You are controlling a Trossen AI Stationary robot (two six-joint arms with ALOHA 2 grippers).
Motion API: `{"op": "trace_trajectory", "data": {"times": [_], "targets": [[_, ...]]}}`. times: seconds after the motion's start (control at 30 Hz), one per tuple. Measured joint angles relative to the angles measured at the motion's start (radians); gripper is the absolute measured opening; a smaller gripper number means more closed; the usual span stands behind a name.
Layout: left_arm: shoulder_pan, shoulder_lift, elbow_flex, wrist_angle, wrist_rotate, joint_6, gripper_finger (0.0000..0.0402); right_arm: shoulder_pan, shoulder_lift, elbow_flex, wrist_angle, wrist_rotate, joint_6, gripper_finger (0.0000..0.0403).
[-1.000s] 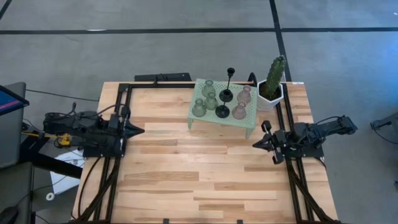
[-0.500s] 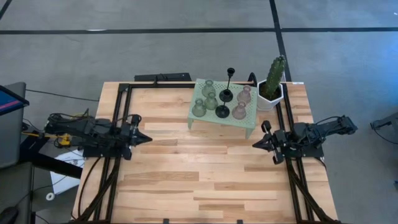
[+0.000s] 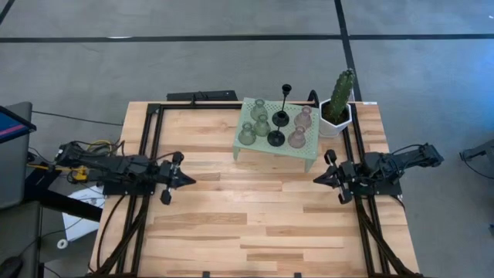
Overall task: Pick & Place candle stick holders
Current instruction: Return to Home Position
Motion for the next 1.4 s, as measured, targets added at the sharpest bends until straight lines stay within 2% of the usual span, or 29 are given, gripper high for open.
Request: {"op": "trace_trajectory", "data": {"times": [0.17, 0.3, 0.57, 1.4], "targets": [[0.0, 0.001, 0.0, -0.004, 0.047, -0.005, 0.0006, 0.0, 0.0, 0.0, 0.0, 0.0, -0.042, 0.0], [0.0, 0.001, 0.0, -0.004, 0.045, -0.013, 0.0006, 0.0, 0.0, 0.0, 0.0, 0.002, -0.043, 0.0], [0.0, 0.001, 0.0, -0.003, 0.044, -0.015, 0.0011, 0.0, 0.0, 0.0, 0.0, 0.002, 0.164, 0.0], [0.0, 0.001, 0.0, 0.012, 0.044, -0.013, 0.001, 0.0, 0.0, 0.0, 0.0, 0.002, 0.166, 0.0]]}}
